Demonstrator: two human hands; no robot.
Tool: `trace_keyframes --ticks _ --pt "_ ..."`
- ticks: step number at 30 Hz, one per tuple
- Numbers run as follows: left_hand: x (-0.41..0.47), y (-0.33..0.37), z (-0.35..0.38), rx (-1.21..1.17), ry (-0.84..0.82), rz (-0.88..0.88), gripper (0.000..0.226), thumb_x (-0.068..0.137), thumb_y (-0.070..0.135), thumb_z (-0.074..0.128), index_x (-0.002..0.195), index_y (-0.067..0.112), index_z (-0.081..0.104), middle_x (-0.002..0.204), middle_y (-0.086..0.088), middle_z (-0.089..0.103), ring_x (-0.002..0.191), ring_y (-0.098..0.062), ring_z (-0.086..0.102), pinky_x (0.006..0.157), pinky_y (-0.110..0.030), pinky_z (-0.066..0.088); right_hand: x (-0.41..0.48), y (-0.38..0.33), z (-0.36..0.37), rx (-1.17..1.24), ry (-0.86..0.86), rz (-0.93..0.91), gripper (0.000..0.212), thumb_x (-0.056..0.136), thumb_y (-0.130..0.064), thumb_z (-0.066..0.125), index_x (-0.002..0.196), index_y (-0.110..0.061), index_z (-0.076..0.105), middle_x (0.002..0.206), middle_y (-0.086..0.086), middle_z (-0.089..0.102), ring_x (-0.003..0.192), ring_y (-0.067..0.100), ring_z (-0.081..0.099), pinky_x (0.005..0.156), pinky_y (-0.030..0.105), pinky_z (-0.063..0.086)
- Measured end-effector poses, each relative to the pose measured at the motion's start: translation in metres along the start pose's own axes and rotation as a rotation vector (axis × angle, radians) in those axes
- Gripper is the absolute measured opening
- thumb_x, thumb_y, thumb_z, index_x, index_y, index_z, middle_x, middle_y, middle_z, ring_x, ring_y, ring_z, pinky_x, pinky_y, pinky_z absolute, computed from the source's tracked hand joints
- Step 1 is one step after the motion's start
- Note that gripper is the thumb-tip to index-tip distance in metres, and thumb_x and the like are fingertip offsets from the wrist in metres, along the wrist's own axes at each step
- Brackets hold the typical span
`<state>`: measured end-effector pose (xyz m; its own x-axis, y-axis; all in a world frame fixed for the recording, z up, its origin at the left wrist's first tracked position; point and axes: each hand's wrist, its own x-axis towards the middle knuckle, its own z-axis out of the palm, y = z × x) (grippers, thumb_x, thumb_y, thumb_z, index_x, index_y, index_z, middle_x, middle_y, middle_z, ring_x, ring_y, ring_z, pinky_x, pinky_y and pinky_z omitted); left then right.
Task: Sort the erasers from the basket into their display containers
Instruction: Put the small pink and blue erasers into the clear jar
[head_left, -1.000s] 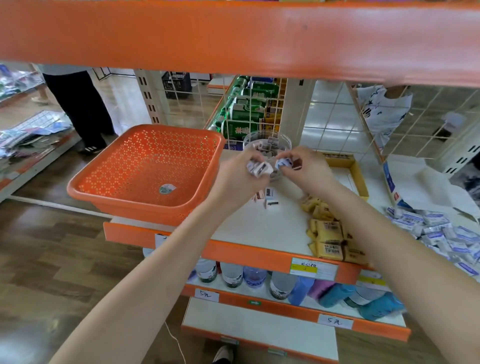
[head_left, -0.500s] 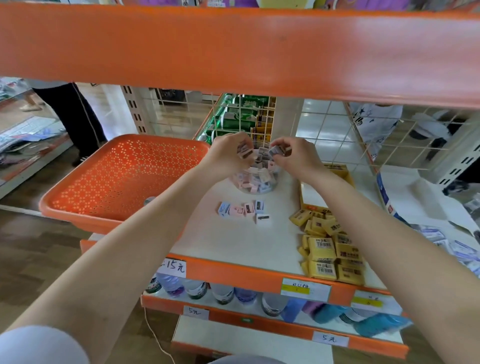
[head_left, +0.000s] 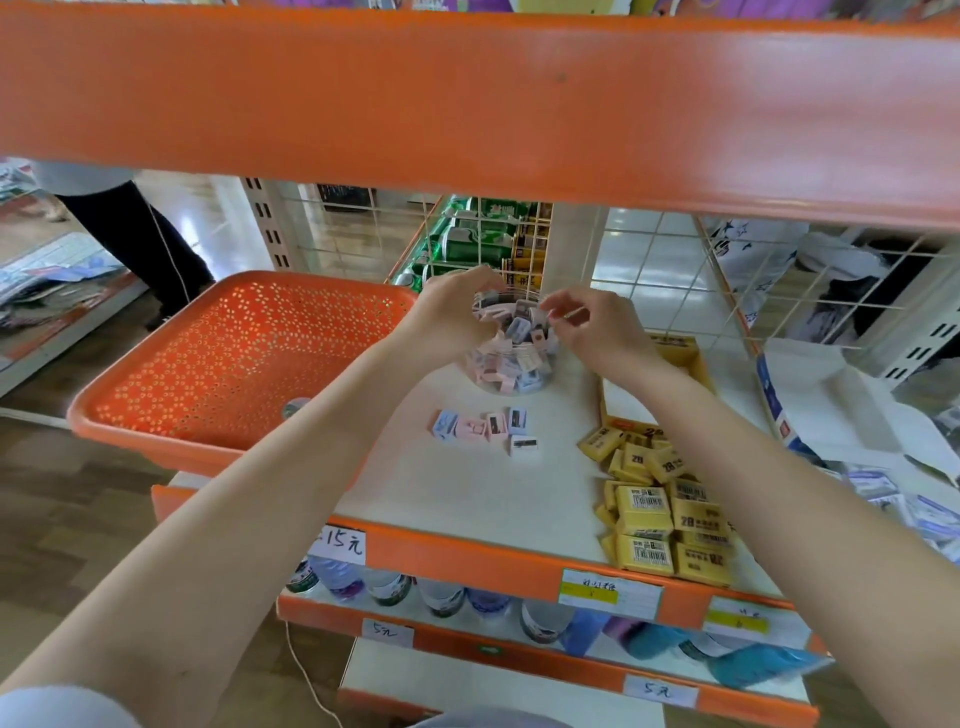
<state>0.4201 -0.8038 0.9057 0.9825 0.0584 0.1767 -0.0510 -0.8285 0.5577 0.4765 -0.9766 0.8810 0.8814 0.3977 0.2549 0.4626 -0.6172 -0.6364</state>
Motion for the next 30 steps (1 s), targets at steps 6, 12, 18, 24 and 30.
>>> trace_keyframes --ticks 6,12,18,24,30 --pt "-0.034 0.019 0.006 -0.058 0.02 0.105 0.038 0.086 0.011 0.061 0.123 0.018 0.057 0.122 0.001 0.061 0.103 -0.012 0.058 0.086 -0.025 0.046 -0.014 -0.002 0.001 -0.007 -0.1 -0.038 0.016 0.09 -0.011 0.058 0.098 -0.023 0.067 0.087 -0.01 0.061 0.07 -0.006 0.051 0.054 0.001 0.037" --pt "-0.069 -0.012 0.04 -0.063 -0.104 0.102 0.04 0.083 0.009 0.066 0.122 0.015 0.061 0.127 -0.001 0.057 0.114 -0.018 0.054 0.097 -0.027 0.04 -0.034 0.005 0.004 -0.14 -0.383 -0.135 0.025 0.088 -0.012 0.059 0.109 -0.022 0.067 0.105 -0.006 0.063 0.09 0.006 0.055 0.08 0.018 0.045" --pt "-0.077 -0.04 0.057 0.248 -0.186 -0.024 0.048 0.086 0.021 0.057 0.133 0.025 0.051 0.141 0.002 0.044 0.128 -0.023 0.038 0.106 -0.028 0.027 -0.045 0.0 0.017 -0.312 -0.608 -0.156 0.059 0.085 -0.019 0.065 0.139 -0.021 0.043 0.142 0.002 0.043 0.129 0.017 0.04 0.102 0.023 0.03" --pt "-0.083 -0.041 0.063 0.228 -0.237 -0.053 0.052 0.09 0.017 0.053 0.14 0.023 0.043 0.141 -0.001 0.043 0.13 -0.026 0.034 0.105 -0.03 0.028 -0.051 -0.012 0.03 -0.369 -0.682 -0.182 0.056 0.085 -0.008 0.056 0.139 -0.015 0.043 0.143 0.01 0.041 0.13 0.024 0.039 0.105 0.03 0.032" --pt "-0.088 -0.039 0.065 0.192 -0.209 -0.045 0.051 0.091 0.02 0.054 0.14 0.022 0.042 0.142 -0.001 0.042 0.13 -0.023 0.032 0.103 -0.026 0.025 -0.06 -0.003 0.04 -0.394 -0.64 -0.151 0.059 0.082 -0.021 0.06 0.139 -0.017 0.043 0.131 0.01 0.049 0.117 0.026 0.048 0.097 0.033 0.041"
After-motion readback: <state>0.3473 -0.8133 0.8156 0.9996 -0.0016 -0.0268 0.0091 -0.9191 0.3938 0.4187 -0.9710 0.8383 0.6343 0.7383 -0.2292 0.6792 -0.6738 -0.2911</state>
